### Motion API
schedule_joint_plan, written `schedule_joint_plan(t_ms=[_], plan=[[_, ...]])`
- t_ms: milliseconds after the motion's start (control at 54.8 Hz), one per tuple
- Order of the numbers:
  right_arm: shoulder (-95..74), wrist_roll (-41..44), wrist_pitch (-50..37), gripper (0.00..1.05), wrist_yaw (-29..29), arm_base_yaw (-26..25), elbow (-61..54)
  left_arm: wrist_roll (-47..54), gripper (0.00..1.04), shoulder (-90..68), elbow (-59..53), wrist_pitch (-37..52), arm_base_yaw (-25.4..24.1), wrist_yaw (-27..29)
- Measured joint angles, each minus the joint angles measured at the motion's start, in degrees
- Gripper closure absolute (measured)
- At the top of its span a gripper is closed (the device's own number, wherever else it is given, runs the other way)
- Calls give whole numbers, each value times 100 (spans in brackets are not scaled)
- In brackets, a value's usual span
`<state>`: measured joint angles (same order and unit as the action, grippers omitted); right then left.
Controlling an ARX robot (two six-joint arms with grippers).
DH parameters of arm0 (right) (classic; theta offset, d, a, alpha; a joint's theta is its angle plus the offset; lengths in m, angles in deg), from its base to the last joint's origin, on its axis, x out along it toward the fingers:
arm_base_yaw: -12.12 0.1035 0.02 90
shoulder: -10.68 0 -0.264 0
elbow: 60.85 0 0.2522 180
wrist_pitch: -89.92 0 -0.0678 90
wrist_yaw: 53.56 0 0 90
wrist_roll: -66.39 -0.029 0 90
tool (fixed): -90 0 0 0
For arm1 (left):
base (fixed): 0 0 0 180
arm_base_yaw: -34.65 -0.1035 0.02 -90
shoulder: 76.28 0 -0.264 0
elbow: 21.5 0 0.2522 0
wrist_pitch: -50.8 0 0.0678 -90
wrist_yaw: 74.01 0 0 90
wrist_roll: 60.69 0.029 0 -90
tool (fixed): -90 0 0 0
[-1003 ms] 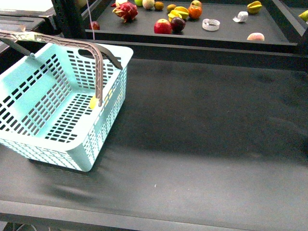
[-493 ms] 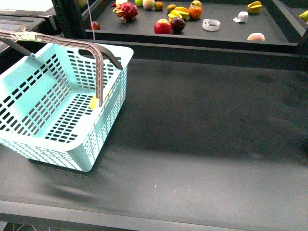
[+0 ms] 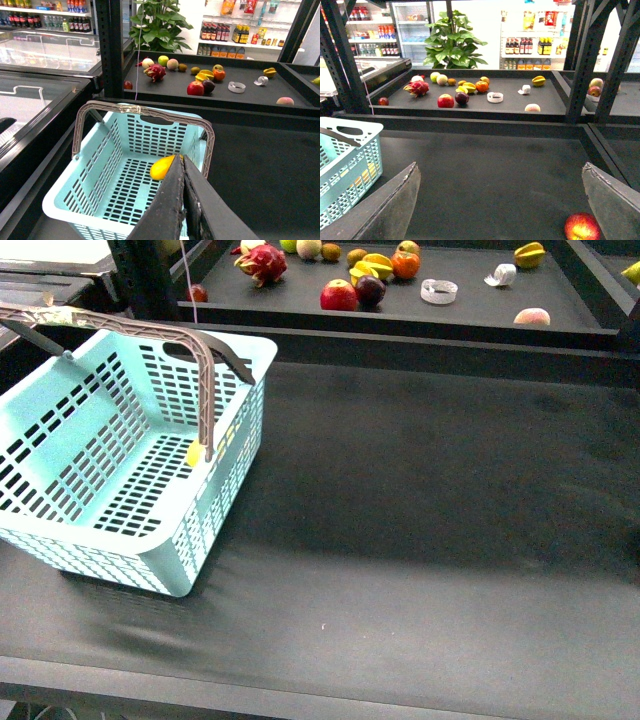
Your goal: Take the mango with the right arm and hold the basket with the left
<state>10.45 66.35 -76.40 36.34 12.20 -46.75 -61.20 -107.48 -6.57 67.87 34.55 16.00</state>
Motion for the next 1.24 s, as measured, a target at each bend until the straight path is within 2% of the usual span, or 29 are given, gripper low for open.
schedule_joint_plan(t_ms=[511, 803, 894, 1241], plan=[[0, 0, 0, 8, 0, 0, 0, 7, 103, 1600, -2, -1537, 0, 0], [0, 0, 0, 8, 0, 0, 0, 7, 103, 2118, -2, -2057, 0, 0], [0, 0, 0, 8, 2, 0, 0, 7, 103, 2828, 0, -2955, 0, -4], [0, 0, 0, 8, 0, 0, 0, 9, 103, 3091, 0, -3064, 0, -2]])
